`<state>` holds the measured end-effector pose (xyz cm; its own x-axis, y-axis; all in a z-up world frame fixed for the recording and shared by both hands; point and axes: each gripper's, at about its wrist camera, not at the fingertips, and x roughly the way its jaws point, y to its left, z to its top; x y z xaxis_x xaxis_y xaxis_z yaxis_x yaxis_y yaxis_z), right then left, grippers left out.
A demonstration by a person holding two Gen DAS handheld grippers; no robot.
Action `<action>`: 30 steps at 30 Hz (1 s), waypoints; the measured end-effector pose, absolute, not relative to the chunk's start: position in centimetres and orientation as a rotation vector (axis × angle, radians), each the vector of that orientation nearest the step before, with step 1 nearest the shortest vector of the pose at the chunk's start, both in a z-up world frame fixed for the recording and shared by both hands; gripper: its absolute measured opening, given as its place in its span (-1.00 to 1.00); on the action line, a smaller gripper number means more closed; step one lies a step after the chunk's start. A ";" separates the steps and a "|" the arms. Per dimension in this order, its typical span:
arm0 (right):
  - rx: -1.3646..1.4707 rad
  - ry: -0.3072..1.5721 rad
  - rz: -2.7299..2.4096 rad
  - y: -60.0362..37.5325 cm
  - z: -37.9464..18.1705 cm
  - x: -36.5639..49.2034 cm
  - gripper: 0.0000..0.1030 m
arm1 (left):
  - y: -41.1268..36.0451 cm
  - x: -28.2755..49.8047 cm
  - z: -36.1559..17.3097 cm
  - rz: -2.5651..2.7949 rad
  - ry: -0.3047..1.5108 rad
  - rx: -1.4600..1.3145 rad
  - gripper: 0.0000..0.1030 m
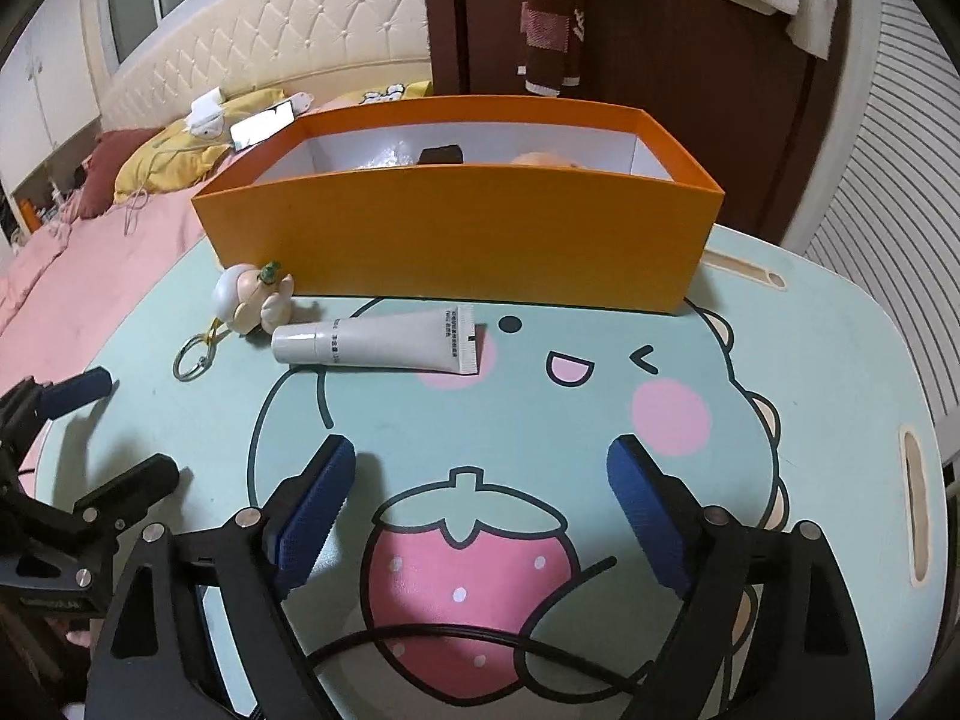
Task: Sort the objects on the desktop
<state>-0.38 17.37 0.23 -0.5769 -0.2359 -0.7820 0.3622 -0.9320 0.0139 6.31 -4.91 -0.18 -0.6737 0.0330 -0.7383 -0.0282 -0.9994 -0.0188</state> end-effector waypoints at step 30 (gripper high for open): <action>1.198 0.145 -2.500 17.7 0.9 -0.3 0.73 | -3.5 -2.1 2.5 2.764 -0.184 -1.248 -0.09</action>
<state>-0.31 17.72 0.90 -0.5738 -0.2781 -0.7703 0.3652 -0.9288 0.0633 -2.09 -3.52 2.49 -0.6582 0.1439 -0.7390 -0.0446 -0.9873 -0.1525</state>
